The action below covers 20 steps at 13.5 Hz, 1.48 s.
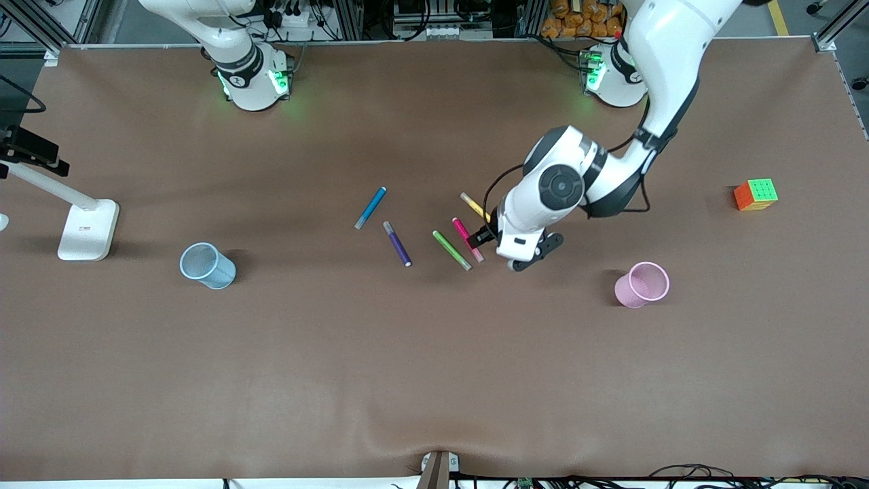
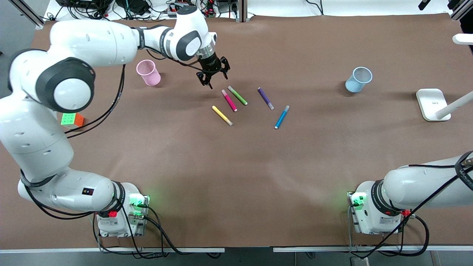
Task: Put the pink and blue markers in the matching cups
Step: 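Lower and close the left gripper on the pink marker while the right gripper reaches out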
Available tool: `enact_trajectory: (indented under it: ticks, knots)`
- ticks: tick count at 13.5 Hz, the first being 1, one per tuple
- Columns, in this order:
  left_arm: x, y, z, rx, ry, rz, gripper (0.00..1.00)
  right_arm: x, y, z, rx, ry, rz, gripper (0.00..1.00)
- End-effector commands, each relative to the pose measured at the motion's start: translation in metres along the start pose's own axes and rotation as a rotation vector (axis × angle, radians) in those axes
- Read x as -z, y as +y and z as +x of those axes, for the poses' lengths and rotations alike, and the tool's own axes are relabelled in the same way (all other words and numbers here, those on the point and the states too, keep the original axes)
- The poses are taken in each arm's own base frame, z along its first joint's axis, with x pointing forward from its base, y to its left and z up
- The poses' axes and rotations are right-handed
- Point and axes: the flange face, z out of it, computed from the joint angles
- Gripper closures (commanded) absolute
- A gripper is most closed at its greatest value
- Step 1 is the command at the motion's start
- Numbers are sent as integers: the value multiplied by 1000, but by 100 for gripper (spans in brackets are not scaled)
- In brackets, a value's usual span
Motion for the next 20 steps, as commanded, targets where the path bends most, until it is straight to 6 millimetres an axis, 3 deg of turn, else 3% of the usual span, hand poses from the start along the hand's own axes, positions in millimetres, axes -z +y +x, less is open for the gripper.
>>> enact_trajectory:
  ticks: [1, 3, 4, 6, 7, 8, 11, 13, 15, 20]
  knots:
    - [-20, 16, 14, -7, -13, -1, 42, -26, 3, 25, 2, -26, -4, 0]
    - [-34, 15, 19, -21, -12, 16, 52, -21, 5, 26, 1, -15, -3, 0]
    - [-41, 14, 21, -27, -7, 18, 52, -30, 8, 30, -2, -30, -8, 0]
    - [-59, 17, 18, -48, -3, 12, 56, -55, 12, 44, -9, -71, -13, 0]
    - [-60, 22, 19, -55, 4, 2, 58, -81, 18, 56, -15, -113, -18, 0]
    - [-65, 23, 22, -58, 5, 3, 58, -95, 22, 61, -20, -138, -27, 0]
    - [-79, 21, 23, -53, -12, 16, 61, -99, 32, 61, -42, -145, -30, 0]
    - [-76, 21, 24, -64, -3, 16, 65, -101, 35, 59, -64, -151, -11, 0]
    - [-82, 20, 24, -64, -10, 23, 66, -102, 18, 61, -134, -158, -9, 0]
    - [-90, 26, 27, -61, -18, 16, 67, -108, -57, 63, -274, -206, -9, 0]
